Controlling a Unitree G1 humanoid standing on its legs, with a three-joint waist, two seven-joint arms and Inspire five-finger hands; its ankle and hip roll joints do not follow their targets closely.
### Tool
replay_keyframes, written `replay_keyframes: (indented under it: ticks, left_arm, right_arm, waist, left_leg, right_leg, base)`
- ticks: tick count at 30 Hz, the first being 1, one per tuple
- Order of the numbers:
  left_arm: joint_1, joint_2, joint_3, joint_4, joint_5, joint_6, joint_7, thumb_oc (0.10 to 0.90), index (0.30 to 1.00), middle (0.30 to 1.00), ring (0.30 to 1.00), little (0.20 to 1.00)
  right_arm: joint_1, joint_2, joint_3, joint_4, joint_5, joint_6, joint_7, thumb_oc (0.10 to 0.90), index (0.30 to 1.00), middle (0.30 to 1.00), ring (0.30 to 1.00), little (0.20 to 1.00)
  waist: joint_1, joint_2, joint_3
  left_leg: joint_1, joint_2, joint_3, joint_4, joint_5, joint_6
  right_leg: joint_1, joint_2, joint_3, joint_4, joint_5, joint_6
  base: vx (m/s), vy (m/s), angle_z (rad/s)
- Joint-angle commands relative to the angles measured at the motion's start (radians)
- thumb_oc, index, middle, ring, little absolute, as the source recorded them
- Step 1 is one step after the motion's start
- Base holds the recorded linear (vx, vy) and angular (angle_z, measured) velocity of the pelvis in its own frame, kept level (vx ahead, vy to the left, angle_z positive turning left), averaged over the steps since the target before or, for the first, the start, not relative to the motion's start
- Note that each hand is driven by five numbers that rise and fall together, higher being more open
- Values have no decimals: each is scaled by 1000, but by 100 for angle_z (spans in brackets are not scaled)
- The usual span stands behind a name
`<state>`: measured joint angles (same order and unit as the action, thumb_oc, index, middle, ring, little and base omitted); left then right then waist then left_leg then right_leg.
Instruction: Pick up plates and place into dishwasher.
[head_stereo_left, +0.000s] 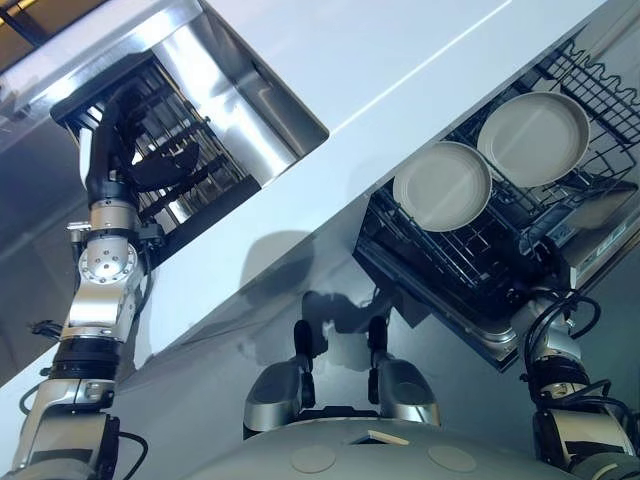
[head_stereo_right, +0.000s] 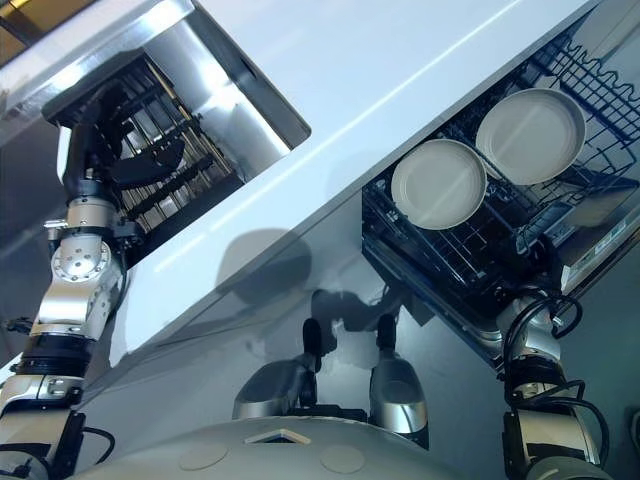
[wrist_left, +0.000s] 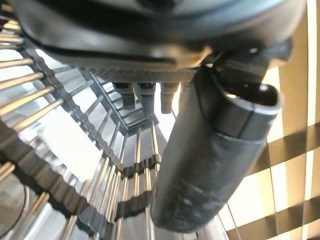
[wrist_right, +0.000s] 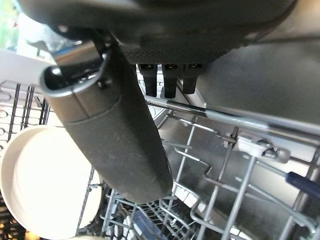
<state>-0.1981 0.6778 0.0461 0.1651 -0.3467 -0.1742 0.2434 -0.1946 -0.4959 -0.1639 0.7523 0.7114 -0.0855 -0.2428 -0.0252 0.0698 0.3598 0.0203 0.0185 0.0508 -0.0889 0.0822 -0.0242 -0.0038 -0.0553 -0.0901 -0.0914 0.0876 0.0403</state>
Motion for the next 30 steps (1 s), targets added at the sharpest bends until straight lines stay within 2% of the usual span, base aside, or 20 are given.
replay_keyframes:
  ticks: [1,2,3,5,7,9,10,12,15,19,24,27,30]
  left_arm:
    - [-132,29,26,-41,-3,-97,38,800,900,900,900,900]
    - [-132,30,27,-42,-2,-96,38,800,900,900,900,900]
    - [-131,33,33,-41,-4,-97,37,800,900,900,900,900]
    - [-126,38,41,-38,-8,-104,34,800,900,900,900,900]
    - [-128,41,43,-30,-9,-108,35,800,900,900,900,900]
    - [-131,44,42,-24,-11,-109,33,800,900,900,900,900]
    - [-137,46,39,-18,-15,-109,33,800,900,900,900,900]
    - [-144,45,34,-4,-15,-115,35,800,900,900,900,900]
    - [-162,36,17,14,-11,-118,45,800,900,900,900,900]
    - [-182,26,-6,66,-12,-138,34,800,900,900,900,900]
    - [-212,20,-25,128,-13,-155,12,800,900,900,900,900]
    - [-211,27,-18,143,-27,-160,-15,800,900,900,900,900]
    - [-189,19,-6,136,-30,-166,-30,800,900,900,900,900]
  right_arm:
    - [-106,-39,26,-47,245,1,295,800,900,900,900,900]
    - [-105,-35,26,-51,271,10,316,800,900,900,900,900]
    - [-103,-17,35,-77,343,20,405,800,900,900,900,900]
    - [-101,2,54,-135,411,25,513,800,900,900,900,900]
    - [-111,15,87,-202,407,-10,593,800,900,900,900,900]
    - [-140,22,126,-287,358,-56,604,800,900,900,900,900]
    - [-164,28,154,-349,315,-96,586,800,900,900,900,900]
    - [-198,44,188,-438,245,-135,575,800,900,900,900,900]
    - [-280,68,265,-597,141,-155,562,800,900,900,900,900]
    - [-423,60,348,-737,138,-209,563,800,900,900,900,900]
    - [-568,94,390,-850,75,-271,418,800,900,900,900,900]
    - [-584,91,370,-859,29,-258,325,800,900,900,900,900]
    - [-545,90,333,-831,-41,-214,211,800,900,900,900,900]
  waist:
    - [28,17,13]
    - [29,17,14]
    - [32,17,18]
    - [36,17,22]
    - [39,15,24]
    - [43,13,23]
    - [46,12,24]
    - [49,10,24]
    - [57,9,23]
    - [77,4,15]
    - [102,2,5]
    - [109,1,0]
    - [112,0,-9]
  left_leg:
    - [-45,-56,-6,57,-100,31]
    - [-46,-56,-7,57,-100,31]
    - [-49,-57,-9,59,-100,31]
    - [-57,-57,-11,61,-99,31]
    - [-65,-58,-12,63,-98,32]
    - [-68,-60,-12,65,-99,34]
    - [-70,-61,-12,67,-99,35]
    - [-72,-65,-13,70,-101,37]
    - [-77,-72,-17,75,-103,43]
    - [-79,-80,-24,90,-108,49]
    - [-87,-94,-45,101,-113,58]
    - [-84,-101,-57,99,-115,65]
    - [-77,-108,-67,96,-117,70]
  right_leg:
    - [-79,71,-60,175,-157,5]
    - [-80,71,-62,175,-157,4]
    - [-82,68,-68,176,-158,4]
    - [-88,63,-78,180,-159,3]
    - [-95,60,-85,182,-159,2]
    - [-96,58,-89,180,-159,2]
    - [-96,57,-91,180,-159,1]
    - [-95,55,-94,178,-159,-1]
    - [-95,53,-95,176,-159,-5]
    - [-87,47,-99,177,-161,-10]
    - [-88,47,-98,193,-169,-14]
    - [-88,48,-97,202,-172,-16]
    - [-86,48,-94,206,-172,-15]
  base:
    - [0,0,0]
    - [0,0,0]
    - [0,0,0]
    - [0,0,0]
    - [-2,0,6]
    - [18,6,5]
    - [0,0,0]
    - [13,16,1]
    - [26,41,1]
    - [55,34,0]
    - [41,32,7]
    - [27,33,6]
    - [35,36,4]
